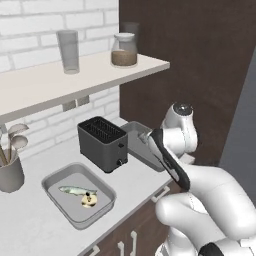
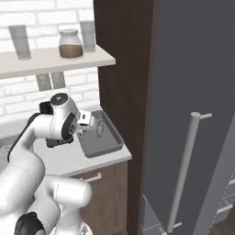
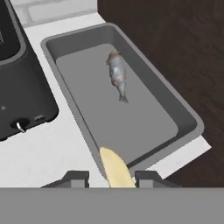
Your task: Place one mushroom and one fish in each tupperware on the nearby counter, to pack two identical lunches.
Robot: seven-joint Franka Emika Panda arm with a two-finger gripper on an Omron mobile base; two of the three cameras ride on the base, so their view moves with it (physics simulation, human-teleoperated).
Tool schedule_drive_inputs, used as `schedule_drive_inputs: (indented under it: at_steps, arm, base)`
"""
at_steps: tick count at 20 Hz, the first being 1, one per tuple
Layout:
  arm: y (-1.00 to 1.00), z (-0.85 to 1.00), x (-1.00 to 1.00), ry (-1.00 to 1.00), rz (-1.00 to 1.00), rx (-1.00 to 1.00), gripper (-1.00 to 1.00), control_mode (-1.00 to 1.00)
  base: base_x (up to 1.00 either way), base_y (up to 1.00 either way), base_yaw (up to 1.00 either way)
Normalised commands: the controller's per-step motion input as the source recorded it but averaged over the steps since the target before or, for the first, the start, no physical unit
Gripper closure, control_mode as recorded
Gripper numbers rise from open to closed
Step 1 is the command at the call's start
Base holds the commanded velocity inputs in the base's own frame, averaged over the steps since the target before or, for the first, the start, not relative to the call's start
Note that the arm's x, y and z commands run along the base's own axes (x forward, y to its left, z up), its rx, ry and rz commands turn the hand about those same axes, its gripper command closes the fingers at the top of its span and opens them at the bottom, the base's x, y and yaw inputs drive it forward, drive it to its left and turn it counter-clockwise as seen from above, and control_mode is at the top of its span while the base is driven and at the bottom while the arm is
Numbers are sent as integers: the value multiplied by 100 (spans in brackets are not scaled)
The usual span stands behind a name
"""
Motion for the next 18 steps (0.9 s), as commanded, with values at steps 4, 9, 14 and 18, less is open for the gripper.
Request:
schedule_drive_inputs:
  at_steps: [4,9,14,18]
  arm:
    - [-22,-42,31,0,0,0,100,-100]
    - [-16,-16,31,0,0,0,100,-100]
    - [0,-18,49,0,0,0,100,-100]
    - [0,-18,45,0,0,0,100,-100]
  base:
    - [0,0,0]
    - [0,0,0]
    - [0,0,0]
    - [0,0,0]
